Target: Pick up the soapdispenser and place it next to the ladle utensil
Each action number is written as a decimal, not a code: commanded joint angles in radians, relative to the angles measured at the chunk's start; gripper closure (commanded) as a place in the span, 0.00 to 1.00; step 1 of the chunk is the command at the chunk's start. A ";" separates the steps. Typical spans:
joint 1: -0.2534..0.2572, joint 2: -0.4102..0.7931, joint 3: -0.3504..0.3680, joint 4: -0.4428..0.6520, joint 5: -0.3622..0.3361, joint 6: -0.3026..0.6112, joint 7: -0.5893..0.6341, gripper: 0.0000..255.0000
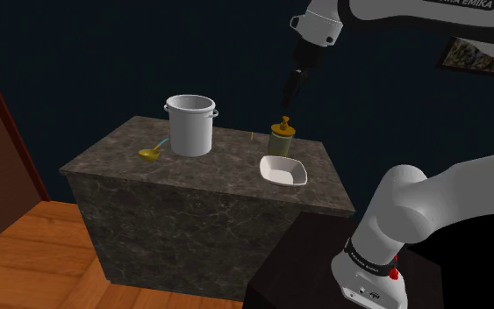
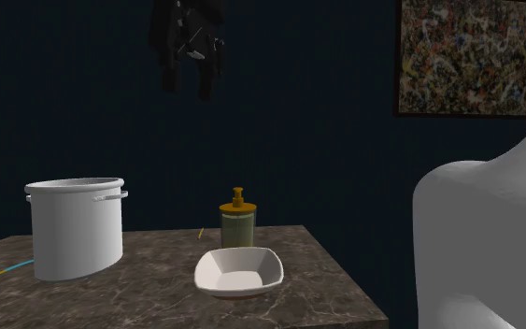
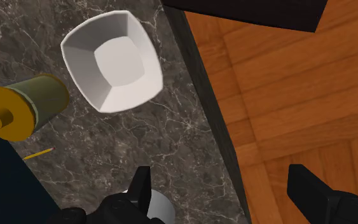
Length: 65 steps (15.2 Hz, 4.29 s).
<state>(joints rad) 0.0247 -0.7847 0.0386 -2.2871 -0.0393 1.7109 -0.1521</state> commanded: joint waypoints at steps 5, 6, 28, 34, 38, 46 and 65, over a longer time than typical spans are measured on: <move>-0.027 0.054 -0.079 -0.016 -0.029 0.065 -0.070 0.00; -0.033 0.071 -0.099 -0.017 -0.035 0.081 -0.088 0.00; -0.107 0.668 -0.516 0.238 0.071 0.359 -0.535 0.00; -0.161 0.905 -0.580 0.406 0.220 0.363 -0.692 0.00; -0.211 1.026 -0.584 0.495 0.297 0.359 -0.759 0.00; -0.215 1.066 -0.572 0.457 0.328 0.430 -0.779 0.00; -0.213 1.051 -0.576 0.479 0.315 0.396 -0.768 1.00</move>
<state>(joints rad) -0.1881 0.2732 -0.5355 -1.8136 0.2804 2.1179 -0.9222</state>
